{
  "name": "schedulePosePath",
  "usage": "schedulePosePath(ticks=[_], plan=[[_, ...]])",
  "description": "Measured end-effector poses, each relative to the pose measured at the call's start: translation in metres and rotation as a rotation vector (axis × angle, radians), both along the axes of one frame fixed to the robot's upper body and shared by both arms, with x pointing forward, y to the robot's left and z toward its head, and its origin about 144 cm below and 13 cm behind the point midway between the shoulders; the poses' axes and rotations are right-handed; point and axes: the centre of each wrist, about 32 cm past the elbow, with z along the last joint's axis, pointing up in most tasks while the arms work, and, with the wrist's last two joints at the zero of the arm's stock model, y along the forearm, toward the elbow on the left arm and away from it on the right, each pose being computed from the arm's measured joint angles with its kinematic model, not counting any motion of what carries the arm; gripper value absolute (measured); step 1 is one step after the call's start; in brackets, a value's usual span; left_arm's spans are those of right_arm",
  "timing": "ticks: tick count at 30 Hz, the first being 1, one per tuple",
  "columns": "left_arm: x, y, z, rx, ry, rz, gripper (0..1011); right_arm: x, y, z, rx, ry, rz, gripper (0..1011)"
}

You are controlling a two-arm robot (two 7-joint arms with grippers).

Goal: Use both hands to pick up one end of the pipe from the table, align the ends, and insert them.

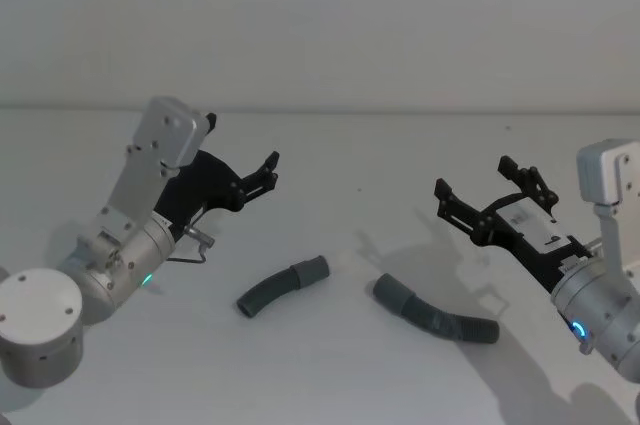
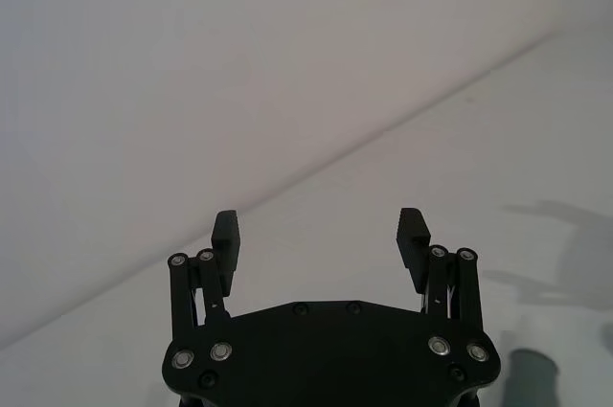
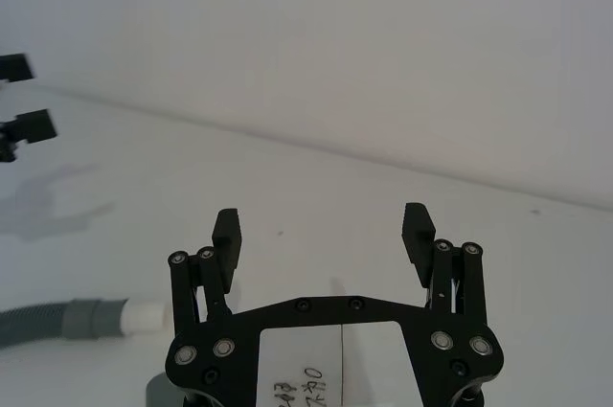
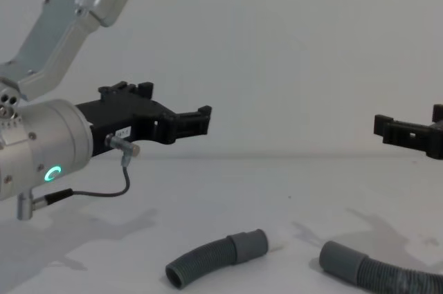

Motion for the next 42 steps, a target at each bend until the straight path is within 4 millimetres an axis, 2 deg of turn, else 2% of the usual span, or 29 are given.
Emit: schedulePosePath(ticks=[19,27,42], plan=[[0.001,0.007,0.018,0.071,0.227,-0.195,1001,0.019,-0.041,0.011,-0.042,0.163,0.254,1002],[0.000,0.012,0.012,0.123,0.328,-0.237,1001,0.021,-0.052,0.006,-0.037,0.236,0.320,1001],[-0.007,0.015,-0.002,0.160,0.425,-0.259,1001,0.022,-0.059,0.000,-0.050,0.263,0.384,1002]])
